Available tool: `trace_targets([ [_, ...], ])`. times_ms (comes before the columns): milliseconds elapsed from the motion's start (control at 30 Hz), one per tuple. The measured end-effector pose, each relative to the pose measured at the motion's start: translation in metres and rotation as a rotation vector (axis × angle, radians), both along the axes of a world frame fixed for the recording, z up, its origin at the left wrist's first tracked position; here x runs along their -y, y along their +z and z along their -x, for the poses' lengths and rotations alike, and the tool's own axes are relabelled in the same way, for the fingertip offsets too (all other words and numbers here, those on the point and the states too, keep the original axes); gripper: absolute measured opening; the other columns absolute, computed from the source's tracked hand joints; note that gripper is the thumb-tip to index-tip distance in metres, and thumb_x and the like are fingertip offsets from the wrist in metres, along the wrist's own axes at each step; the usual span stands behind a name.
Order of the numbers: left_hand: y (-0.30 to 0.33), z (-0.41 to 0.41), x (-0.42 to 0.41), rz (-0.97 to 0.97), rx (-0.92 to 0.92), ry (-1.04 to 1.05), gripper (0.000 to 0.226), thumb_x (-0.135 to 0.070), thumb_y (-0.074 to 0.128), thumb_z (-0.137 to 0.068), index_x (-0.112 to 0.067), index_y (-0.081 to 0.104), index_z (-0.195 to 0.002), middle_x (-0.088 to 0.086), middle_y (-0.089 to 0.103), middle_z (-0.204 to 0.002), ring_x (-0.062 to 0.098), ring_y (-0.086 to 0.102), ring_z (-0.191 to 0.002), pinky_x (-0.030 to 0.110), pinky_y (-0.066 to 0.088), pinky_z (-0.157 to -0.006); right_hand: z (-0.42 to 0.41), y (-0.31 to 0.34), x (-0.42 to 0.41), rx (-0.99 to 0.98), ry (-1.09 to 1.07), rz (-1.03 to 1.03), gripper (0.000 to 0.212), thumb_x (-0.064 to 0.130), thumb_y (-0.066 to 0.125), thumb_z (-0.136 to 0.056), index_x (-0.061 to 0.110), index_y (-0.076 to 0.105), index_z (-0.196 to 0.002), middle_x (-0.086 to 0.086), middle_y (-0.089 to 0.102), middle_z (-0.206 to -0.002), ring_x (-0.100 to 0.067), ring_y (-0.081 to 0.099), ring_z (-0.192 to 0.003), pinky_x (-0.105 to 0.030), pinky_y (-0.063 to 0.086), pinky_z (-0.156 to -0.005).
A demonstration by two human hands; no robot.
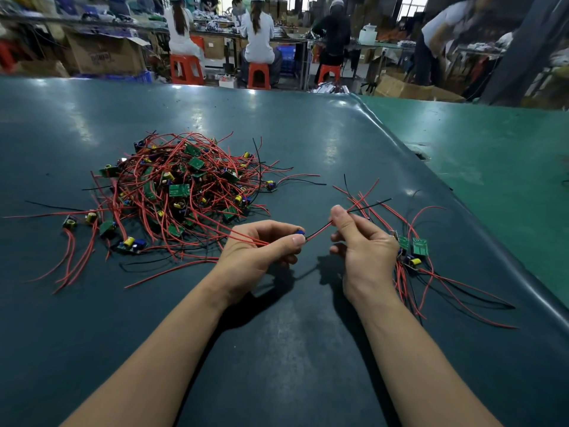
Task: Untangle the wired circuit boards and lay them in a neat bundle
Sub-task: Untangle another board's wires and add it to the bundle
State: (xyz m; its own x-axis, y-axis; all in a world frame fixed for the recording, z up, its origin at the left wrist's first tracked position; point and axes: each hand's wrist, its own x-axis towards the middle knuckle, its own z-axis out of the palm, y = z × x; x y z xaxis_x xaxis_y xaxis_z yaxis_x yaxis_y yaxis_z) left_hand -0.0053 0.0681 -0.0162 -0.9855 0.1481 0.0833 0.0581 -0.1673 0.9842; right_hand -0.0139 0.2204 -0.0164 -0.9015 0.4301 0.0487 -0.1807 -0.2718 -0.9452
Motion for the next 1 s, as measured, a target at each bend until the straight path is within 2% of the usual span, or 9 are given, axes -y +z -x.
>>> trace_targets([
  [67,0.0,0.0,0.0,-0.001,0.004,-0.021,0.023,-0.024,0.077,-0.065,-0.011,0.075,-0.084,0.005,0.07,-0.069,0.013,0.062,-0.057,0.019,0.051,-0.056,0.002,0.001,-0.002,0.01,-0.026,0.064,0.016,0.014,0.077,-0.082,0.013,0.072,-0.067,0.001,0.067,-0.065,-0.006,0.054,-0.049,-0.018,0.043,-0.042],
  [233,-0.002,0.001,0.002,-0.033,0.006,-0.035,0.022,-0.024,0.077,-0.062,-0.01,0.076,-0.08,0.006,0.069,-0.067,0.014,0.061,-0.055,0.019,0.051,-0.056,0.002,-0.001,-0.005,0.047,0.036,0.192,0.027,0.016,0.079,-0.08,0.017,0.066,-0.056,0.002,0.065,-0.059,-0.005,0.052,-0.044,-0.017,0.041,-0.039],
  [367,-0.004,0.002,0.003,-0.059,0.034,-0.001,0.019,-0.021,0.077,-0.065,-0.009,0.075,-0.08,0.008,0.068,-0.067,0.015,0.06,-0.055,0.019,0.049,-0.055,0.003,-0.006,-0.002,0.012,0.008,0.031,0.027,0.02,0.078,-0.083,0.014,0.057,-0.067,0.007,0.057,-0.053,-0.007,0.049,-0.041,-0.019,0.039,-0.037],
  [500,-0.005,0.002,0.0,-0.013,0.014,0.023,0.007,-0.009,0.074,-0.078,-0.006,0.073,-0.084,0.008,0.069,-0.068,0.014,0.061,-0.054,0.019,0.05,-0.054,0.004,-0.013,-0.001,-0.006,-0.056,-0.147,0.03,0.029,0.075,-0.086,0.017,0.052,-0.069,0.01,0.052,-0.051,-0.007,0.048,-0.039,-0.02,0.039,-0.036],
  [600,-0.004,0.004,-0.001,-0.101,0.047,0.088,0.005,-0.006,0.071,-0.079,-0.004,0.071,-0.084,0.006,0.067,-0.065,0.013,0.059,-0.052,0.021,0.05,-0.053,0.003,-0.015,0.0,-0.023,-0.057,-0.196,0.032,0.032,0.074,-0.086,0.018,0.051,-0.069,0.009,0.053,-0.052,-0.008,0.049,-0.038,-0.02,0.039,-0.036],
  [733,-0.003,0.006,0.001,-0.162,0.077,0.131,0.008,-0.01,0.071,-0.078,-0.004,0.071,-0.084,0.005,0.067,-0.064,0.013,0.059,-0.053,0.021,0.05,-0.052,0.0,-0.009,0.002,-0.06,-0.002,-0.144,0.027,0.026,0.071,-0.089,0.016,0.054,-0.071,0.004,0.059,-0.058,-0.01,0.051,-0.039,-0.022,0.04,-0.035],
  [833,-0.003,0.006,0.0,-0.14,0.067,0.122,0.02,-0.019,0.074,-0.07,-0.006,0.072,-0.085,0.006,0.068,-0.066,0.014,0.06,-0.054,0.022,0.05,-0.053,-0.004,-0.004,0.003,-0.056,0.131,-0.073,0.018,0.021,0.07,-0.09,0.013,0.06,-0.077,0.001,0.064,-0.062,-0.01,0.052,-0.042,-0.022,0.043,-0.037],
  [933,-0.003,0.005,0.001,-0.119,0.066,0.108,0.03,-0.025,0.076,-0.063,-0.006,0.073,-0.087,0.006,0.069,-0.069,0.015,0.061,-0.055,0.022,0.05,-0.055,-0.009,-0.003,0.007,0.004,0.318,-0.156,0.007,0.014,0.069,-0.089,0.015,0.072,-0.083,0.0,0.065,-0.06,-0.009,0.052,-0.043,-0.019,0.043,-0.039],
  [1000,-0.004,0.005,0.002,-0.089,0.07,0.083,0.03,-0.026,0.077,-0.063,-0.007,0.074,-0.087,0.007,0.07,-0.071,0.016,0.061,-0.057,0.023,0.051,-0.056,-0.01,-0.003,0.007,0.002,0.357,-0.185,0.009,0.013,0.069,-0.089,0.018,0.076,-0.086,0.002,0.064,-0.059,-0.009,0.05,-0.043,-0.018,0.041,-0.039],
])
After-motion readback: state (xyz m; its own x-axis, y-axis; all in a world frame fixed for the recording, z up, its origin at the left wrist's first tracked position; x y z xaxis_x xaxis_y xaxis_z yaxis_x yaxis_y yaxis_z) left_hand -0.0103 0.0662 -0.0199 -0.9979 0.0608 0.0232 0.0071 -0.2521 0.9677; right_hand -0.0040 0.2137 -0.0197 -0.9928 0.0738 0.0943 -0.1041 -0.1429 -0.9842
